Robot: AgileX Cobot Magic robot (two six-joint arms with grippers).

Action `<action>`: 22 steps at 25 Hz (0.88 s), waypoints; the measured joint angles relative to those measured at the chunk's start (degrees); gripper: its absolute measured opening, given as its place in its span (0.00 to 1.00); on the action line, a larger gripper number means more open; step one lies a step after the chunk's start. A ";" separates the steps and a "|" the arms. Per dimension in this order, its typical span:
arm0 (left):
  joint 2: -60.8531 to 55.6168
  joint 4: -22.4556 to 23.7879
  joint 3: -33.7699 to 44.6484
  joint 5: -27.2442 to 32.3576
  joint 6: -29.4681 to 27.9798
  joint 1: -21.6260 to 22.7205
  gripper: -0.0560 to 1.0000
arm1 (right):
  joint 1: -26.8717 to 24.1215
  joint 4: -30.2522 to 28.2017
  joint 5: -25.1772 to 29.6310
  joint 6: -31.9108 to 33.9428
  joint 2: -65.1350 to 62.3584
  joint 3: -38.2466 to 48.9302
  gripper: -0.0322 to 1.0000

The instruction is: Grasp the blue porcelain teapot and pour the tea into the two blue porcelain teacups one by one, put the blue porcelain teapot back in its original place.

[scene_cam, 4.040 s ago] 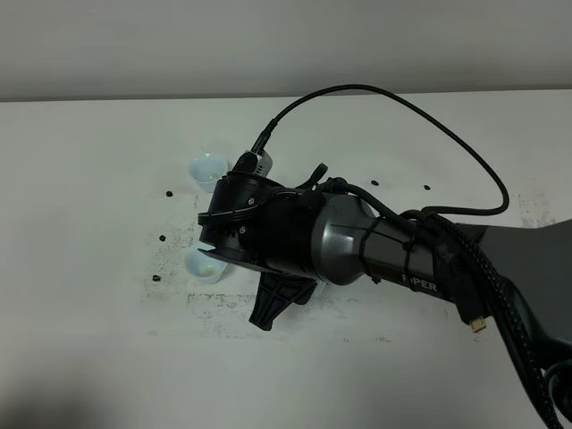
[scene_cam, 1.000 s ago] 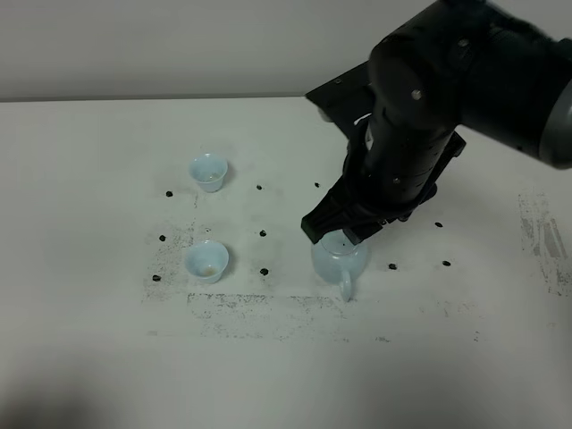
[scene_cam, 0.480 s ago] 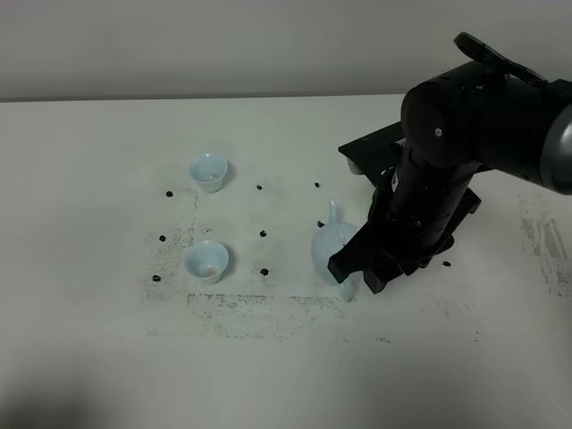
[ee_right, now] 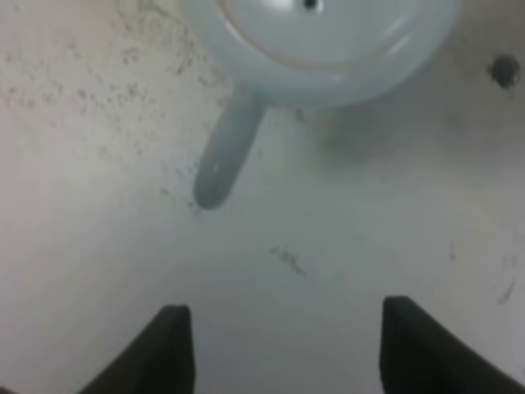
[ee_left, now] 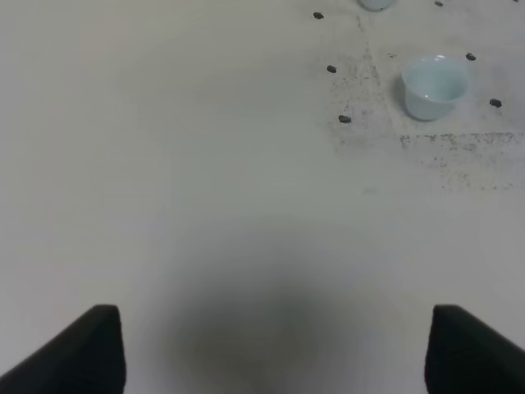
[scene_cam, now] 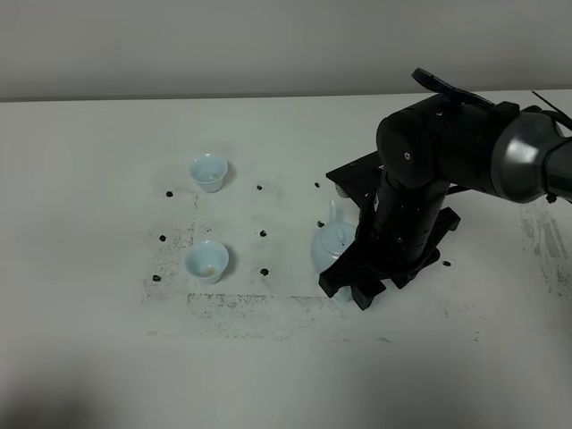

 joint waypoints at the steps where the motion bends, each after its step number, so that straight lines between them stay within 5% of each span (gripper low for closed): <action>1: 0.00 0.00 0.00 0.00 0.00 0.00 0.76 | 0.00 0.25 -0.42 0.00 0.05 0.00 0.54; 22: 0.00 0.00 0.00 0.00 0.06 0.00 0.76 | 0.00 0.06 -4.07 1.50 4.06 -2.33 0.54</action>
